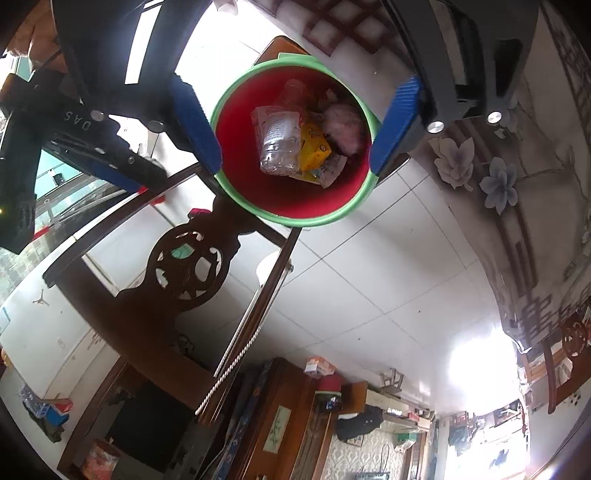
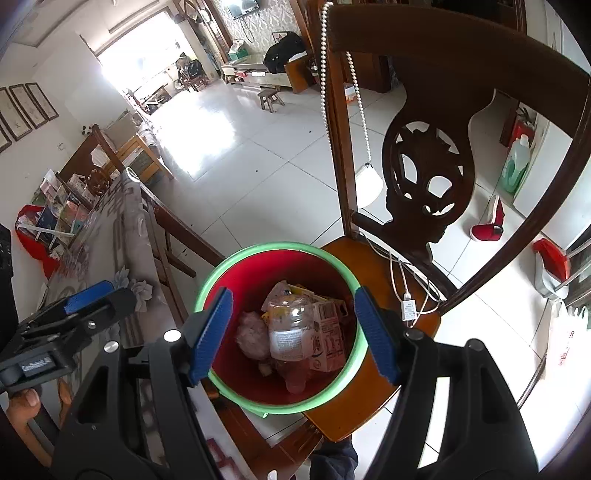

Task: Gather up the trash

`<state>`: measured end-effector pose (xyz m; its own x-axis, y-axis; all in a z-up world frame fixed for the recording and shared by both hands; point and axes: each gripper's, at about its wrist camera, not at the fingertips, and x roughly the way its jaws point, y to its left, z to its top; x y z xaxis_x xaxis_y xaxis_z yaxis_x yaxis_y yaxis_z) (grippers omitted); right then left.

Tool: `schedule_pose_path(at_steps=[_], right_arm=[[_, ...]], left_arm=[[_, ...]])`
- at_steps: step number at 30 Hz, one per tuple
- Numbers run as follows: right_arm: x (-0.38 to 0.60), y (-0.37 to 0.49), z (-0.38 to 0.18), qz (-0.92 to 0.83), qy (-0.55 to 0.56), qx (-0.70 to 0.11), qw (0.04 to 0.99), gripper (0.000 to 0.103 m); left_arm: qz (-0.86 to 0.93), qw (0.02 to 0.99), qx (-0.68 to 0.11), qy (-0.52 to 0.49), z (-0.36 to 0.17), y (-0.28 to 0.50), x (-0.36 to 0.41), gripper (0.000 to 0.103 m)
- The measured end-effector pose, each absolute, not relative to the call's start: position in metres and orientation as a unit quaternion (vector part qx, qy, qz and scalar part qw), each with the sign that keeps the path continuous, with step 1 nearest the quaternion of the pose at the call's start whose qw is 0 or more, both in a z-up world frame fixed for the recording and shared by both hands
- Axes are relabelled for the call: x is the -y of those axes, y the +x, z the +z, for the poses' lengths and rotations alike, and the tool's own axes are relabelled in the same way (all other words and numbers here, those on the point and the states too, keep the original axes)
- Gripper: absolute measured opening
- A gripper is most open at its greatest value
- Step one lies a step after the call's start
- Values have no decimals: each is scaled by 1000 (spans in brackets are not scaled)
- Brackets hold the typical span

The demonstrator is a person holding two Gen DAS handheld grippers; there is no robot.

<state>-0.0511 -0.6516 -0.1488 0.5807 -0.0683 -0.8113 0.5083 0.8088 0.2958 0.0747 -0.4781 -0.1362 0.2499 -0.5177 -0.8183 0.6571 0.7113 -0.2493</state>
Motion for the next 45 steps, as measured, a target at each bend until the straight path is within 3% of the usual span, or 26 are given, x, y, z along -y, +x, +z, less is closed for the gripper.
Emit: schedule_pose_path(at_steps=[8,13,15,16,22,29,32,38,45], right_arm=[[605,-39,-136,-150,235,-422,863,76],[560,-22,-124,-127,207,-422,873,93],[532,-12,-119,-117,191,-424,877,98],[523,-8,-117,-112,186,-424,879,98],[439,5,-87,-54,146,-380,912,98],[340,-25,-13,-95,40,-160,982,98],[310,-22,-12,-112,24,-150,982,98],[291,-28,-26,-101,88,-166,977,98],[274,-28,-31,-110,66,-182,975,98]], left_arm=[[-365,802,-471,48,-118,71,425,83],[-340,830,-442,24,-96,74,363,83],[-323,848,-421,18,-84,73,336,88],[-313,857,-410,15,-77,73,323,96],[-245,899,-363,1,-48,68,237,95],[-175,940,-291,-8,-22,57,159,95],[-116,969,-218,15,-9,45,136,95],[-93,983,-159,-2,1,25,107,95],[-128,974,-189,1,-4,23,100,95]])
